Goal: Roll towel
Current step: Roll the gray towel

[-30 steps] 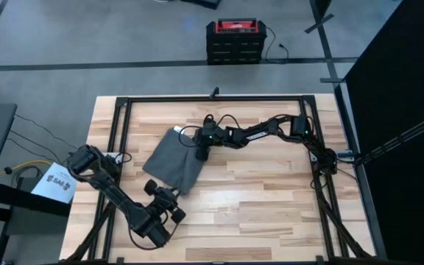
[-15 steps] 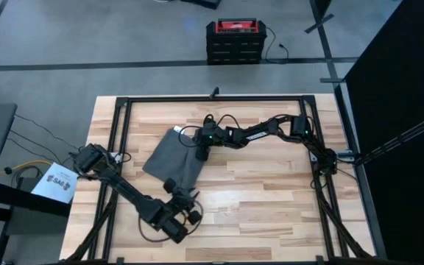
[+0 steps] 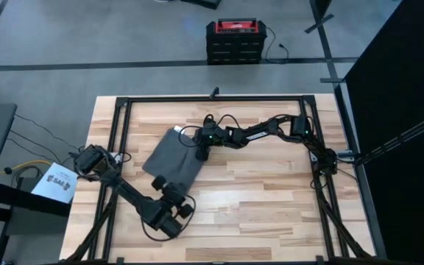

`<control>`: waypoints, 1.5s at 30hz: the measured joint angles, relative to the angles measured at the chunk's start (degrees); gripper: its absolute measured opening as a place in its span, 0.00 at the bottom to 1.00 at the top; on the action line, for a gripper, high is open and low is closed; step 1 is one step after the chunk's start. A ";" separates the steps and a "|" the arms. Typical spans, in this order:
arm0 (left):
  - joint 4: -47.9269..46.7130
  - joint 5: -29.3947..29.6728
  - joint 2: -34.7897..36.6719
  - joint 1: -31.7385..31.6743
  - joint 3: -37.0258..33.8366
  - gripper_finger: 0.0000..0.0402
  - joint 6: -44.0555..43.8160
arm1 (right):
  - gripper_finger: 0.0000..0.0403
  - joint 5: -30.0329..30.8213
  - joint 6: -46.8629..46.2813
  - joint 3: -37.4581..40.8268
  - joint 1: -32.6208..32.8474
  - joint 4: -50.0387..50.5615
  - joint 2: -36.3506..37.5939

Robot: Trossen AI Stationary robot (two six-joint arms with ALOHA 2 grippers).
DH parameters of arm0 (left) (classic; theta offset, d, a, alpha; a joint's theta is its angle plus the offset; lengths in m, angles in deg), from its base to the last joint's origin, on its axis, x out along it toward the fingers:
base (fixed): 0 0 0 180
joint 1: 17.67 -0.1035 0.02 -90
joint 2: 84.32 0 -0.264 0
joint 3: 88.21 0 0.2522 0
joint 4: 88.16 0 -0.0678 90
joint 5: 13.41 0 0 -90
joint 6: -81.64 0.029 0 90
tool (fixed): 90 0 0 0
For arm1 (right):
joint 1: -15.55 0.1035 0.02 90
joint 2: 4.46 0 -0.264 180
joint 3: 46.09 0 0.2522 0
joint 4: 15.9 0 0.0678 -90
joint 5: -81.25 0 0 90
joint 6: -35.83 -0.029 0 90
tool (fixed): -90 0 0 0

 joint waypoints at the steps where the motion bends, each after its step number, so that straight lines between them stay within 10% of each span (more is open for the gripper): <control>1: -0.45 -0.02 0.00 0.36 -0.32 0.19 -1.13 | 0.00 -0.01 0.00 0.00 0.00 0.00 0.00; 26: 5.14 -3.54 0.15 6.95 -13.79 0.19 -20.32 | 0.00 -0.02 5.22 0.07 0.35 -1.50 1.37; 37: 6.44 -4.05 -0.01 7.44 -11.18 0.19 -15.29 | 0.00 -0.25 13.48 0.10 3.23 -1.69 7.26; 45: 8.80 -4.07 -0.04 7.44 -9.82 0.19 -9.28 | 0.00 -15.62 13.74 3.68 6.15 -2.51 8.60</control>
